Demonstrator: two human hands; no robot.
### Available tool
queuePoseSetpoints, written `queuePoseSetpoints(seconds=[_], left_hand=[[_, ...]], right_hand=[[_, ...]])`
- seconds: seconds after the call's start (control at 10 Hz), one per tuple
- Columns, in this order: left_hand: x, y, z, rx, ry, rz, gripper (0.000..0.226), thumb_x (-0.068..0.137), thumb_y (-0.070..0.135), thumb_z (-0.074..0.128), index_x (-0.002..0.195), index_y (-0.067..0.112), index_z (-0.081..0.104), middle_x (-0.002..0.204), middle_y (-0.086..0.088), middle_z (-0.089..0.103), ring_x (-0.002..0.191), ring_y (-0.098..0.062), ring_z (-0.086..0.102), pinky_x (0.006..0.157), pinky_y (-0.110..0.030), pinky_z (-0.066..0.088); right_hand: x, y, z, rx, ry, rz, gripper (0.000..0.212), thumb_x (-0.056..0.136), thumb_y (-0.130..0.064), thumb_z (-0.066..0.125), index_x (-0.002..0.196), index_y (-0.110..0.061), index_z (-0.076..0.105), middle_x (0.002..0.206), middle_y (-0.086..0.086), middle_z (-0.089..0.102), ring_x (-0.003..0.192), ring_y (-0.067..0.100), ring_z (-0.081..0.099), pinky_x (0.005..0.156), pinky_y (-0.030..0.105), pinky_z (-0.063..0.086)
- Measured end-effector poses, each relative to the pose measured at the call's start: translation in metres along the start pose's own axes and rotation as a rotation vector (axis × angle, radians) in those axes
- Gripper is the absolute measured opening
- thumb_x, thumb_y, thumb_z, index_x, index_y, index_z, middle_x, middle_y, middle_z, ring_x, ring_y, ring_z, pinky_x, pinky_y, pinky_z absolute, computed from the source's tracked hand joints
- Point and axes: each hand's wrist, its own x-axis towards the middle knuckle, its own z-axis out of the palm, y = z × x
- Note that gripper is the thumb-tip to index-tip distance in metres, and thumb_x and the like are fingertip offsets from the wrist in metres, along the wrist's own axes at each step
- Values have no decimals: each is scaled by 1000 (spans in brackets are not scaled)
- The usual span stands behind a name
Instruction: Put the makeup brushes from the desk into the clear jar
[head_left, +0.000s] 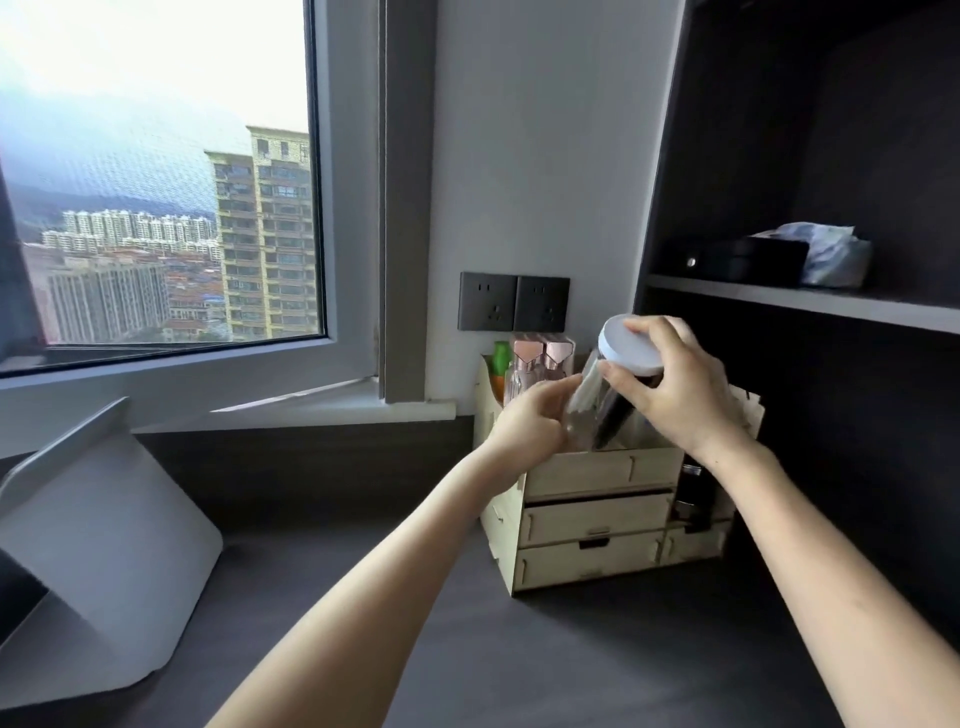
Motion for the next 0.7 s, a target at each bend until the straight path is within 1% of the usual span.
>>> queuePoseSetpoints(seconds=[0.1, 0.2, 0.3, 0.4, 0.5, 0.6, 0.7], left_hand=[[11, -12, 4, 101, 38, -89, 71, 65, 4, 44, 131, 30, 50, 103, 5, 67, 102, -15, 60, 95, -39, 49], [22, -20, 6, 138, 48, -147, 77, 55, 13, 39, 130, 25, 51, 121, 1, 64, 118, -19, 55, 99, -41, 46], [26, -18, 7, 244, 21, -182, 42, 63, 13, 43, 99, 25, 62, 110, -2, 64, 115, -28, 56, 97, -43, 46], [32, -18, 9, 390, 0, -172, 34, 76, 3, 40, 103, 10, 59, 112, -15, 65, 107, -35, 56, 91, -40, 47], [38, -20, 11, 539, -14, -150, 18, 76, 3, 40, 88, 8, 52, 105, -19, 64, 101, -38, 55, 76, -36, 42], [36, -16, 10, 552, -11, -151, 18, 77, 4, 41, 88, 9, 54, 105, -18, 65, 101, -38, 55, 75, -36, 41], [30, -16, 4, 452, 67, -127, 32, 75, 0, 40, 100, 7, 60, 113, -18, 64, 107, -37, 55, 84, -36, 46]], right_hand=[[4, 9, 11, 3, -41, 37, 47, 79, -37, 70, 118, -13, 58, 123, 8, 58, 110, 27, 57, 90, 34, 44], [17, 12, 23, -3, -106, 94, 48, 81, -39, 68, 121, -14, 60, 124, 10, 57, 113, 28, 56, 93, 32, 42], [29, 14, 37, -47, -200, 115, 50, 83, -43, 63, 126, -16, 58, 125, 12, 57, 117, 30, 51, 98, 34, 39], [34, 16, 44, -78, -240, 150, 51, 85, -45, 60, 127, -17, 57, 126, 15, 56, 117, 32, 51, 97, 36, 40], [33, 20, 50, -113, -233, 156, 51, 86, -48, 57, 128, -19, 56, 125, 15, 57, 117, 32, 52, 96, 35, 40], [33, 20, 51, -142, -235, 164, 54, 85, -51, 56, 130, -20, 54, 124, 14, 57, 116, 32, 52, 94, 37, 41], [29, 14, 51, -280, -115, 140, 56, 85, -51, 55, 129, -17, 53, 121, 14, 56, 110, 37, 55, 82, 38, 46]])
